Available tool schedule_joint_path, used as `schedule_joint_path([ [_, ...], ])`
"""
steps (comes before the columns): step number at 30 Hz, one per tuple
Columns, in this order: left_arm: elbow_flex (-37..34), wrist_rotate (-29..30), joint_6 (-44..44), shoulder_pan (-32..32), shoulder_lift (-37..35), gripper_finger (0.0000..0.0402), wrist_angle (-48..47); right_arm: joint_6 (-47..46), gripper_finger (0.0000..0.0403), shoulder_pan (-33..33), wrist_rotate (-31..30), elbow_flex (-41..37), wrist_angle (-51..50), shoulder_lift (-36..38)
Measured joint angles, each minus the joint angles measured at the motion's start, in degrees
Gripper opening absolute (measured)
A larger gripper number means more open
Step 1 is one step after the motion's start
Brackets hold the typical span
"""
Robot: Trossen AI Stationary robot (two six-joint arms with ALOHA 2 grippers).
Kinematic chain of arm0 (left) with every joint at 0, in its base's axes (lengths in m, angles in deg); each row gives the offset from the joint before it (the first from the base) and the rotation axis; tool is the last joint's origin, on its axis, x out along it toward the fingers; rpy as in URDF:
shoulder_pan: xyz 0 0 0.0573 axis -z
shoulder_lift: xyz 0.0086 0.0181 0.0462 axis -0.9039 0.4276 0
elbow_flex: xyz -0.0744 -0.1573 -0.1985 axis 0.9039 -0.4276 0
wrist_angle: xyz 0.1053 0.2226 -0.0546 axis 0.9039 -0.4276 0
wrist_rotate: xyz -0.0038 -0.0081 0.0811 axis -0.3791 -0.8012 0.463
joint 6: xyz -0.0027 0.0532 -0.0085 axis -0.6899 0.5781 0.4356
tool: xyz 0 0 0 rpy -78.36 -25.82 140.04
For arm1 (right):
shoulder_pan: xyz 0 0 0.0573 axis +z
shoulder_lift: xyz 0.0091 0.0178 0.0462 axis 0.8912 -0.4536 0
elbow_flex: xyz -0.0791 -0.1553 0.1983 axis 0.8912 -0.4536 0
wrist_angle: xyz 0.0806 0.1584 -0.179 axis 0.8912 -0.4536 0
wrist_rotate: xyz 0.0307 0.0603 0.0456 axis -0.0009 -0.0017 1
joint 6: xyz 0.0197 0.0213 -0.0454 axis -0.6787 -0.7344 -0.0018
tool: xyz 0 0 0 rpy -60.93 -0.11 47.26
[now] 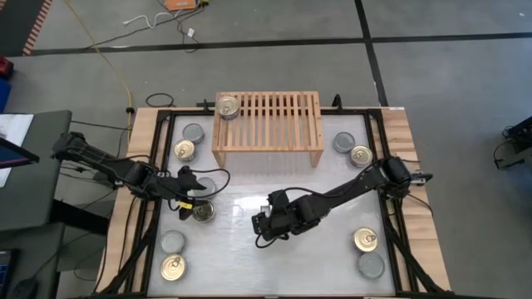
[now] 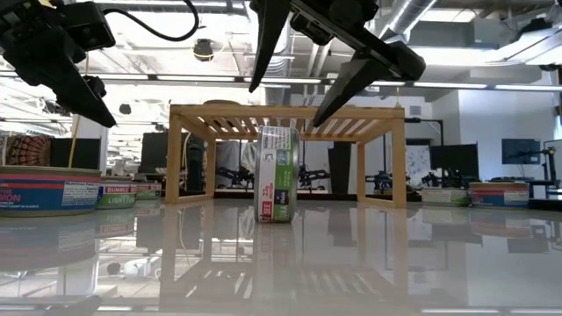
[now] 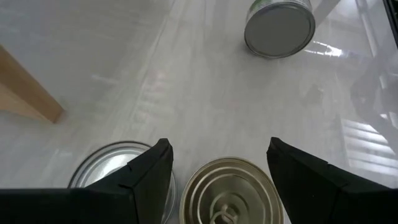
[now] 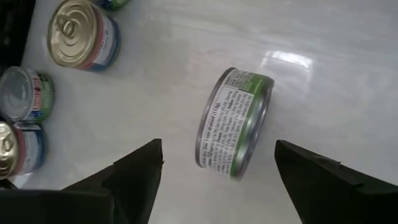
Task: Stack canned seafood by type on shelf
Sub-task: Put the green tuna can on the shelf
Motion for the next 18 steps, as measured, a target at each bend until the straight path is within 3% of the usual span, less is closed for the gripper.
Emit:
schedule_joint_path([
  [10,0.0,-0.92,0.02,0.0,0.02,0.0249,0.0,2.32,0.0333,-0.58,0.25,0.06,0.39,-1.47],
  [18,0.0,-0.9,-0.22,0.0,-0.02,0.0249,-0.26,1.25,0.0333,-2.26,6.05,0.02,5.88,-6.78],
])
